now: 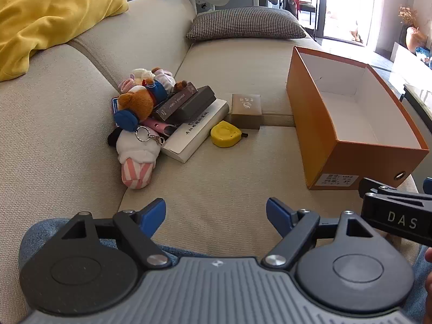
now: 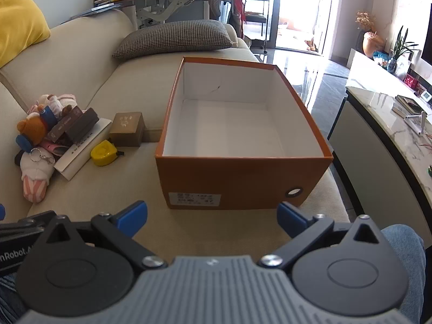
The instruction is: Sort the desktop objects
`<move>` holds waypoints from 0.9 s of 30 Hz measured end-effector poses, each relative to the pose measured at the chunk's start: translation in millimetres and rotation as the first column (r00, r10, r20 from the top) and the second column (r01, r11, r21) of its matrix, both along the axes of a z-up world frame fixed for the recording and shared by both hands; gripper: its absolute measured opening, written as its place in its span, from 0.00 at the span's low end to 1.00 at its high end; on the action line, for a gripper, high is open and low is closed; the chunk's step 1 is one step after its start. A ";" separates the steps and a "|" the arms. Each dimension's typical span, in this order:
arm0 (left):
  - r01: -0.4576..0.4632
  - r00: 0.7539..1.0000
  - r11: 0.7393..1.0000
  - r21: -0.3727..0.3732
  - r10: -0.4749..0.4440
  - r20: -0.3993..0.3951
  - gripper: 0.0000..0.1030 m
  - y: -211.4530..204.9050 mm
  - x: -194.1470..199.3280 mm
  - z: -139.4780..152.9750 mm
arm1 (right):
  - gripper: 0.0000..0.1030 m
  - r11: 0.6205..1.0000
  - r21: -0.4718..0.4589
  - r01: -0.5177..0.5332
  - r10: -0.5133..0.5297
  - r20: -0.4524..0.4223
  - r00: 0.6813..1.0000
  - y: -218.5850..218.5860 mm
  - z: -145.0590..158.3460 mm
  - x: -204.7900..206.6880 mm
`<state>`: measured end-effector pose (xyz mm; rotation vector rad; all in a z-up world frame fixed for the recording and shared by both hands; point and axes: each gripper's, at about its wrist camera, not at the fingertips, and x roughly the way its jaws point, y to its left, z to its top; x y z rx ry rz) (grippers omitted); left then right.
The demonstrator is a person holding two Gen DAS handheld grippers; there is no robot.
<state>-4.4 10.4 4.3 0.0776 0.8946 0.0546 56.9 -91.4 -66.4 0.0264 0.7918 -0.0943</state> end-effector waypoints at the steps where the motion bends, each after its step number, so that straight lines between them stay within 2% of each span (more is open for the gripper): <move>1: -0.001 1.000 1.000 0.000 0.001 0.000 0.94 -0.1 -0.3 -0.3 | 0.99 1.000 0.000 -0.001 0.001 0.001 1.000 0.1 -0.1 -0.3; 27: -0.004 1.000 1.000 0.000 0.004 -0.001 0.94 0.0 -3.2 -1.4 | 0.99 1.000 0.003 -0.004 0.004 0.002 1.000 1.9 1.0 -3.1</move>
